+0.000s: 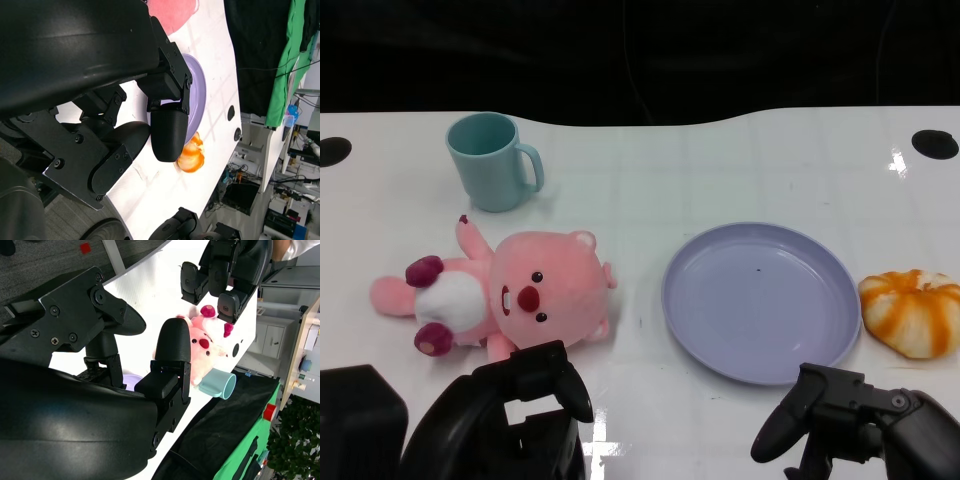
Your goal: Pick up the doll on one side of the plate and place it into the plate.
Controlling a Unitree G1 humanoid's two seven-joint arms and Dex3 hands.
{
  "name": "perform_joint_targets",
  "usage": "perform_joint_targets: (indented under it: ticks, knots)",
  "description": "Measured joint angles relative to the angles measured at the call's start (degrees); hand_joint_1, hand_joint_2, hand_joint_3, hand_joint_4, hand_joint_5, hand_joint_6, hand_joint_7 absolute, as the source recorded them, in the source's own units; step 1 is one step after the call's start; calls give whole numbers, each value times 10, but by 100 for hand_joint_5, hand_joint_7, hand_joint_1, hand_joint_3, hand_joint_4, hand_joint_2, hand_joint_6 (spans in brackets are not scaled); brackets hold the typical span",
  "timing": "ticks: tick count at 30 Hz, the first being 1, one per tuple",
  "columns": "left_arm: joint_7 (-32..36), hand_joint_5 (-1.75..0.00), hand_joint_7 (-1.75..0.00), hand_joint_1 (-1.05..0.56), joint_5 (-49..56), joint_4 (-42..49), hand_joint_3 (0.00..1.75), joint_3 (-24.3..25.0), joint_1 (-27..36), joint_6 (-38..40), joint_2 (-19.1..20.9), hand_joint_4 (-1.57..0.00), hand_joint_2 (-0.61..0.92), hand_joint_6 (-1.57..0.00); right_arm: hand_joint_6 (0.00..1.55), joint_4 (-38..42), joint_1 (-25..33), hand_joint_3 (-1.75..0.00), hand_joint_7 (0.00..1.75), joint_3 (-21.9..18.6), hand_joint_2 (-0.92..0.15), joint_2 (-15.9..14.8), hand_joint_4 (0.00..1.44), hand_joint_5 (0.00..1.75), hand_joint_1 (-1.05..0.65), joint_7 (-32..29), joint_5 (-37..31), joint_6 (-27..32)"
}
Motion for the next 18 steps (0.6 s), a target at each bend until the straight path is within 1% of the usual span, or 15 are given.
perform_joint_targets:
  ticks: [18]
  knots:
    - [0,-175,-168,-19,1,3,148,-1,-8,0,-1,-89,34,-77,58,8,-3,-99,123,0,-59,0,62,161,-8,0,1,1]
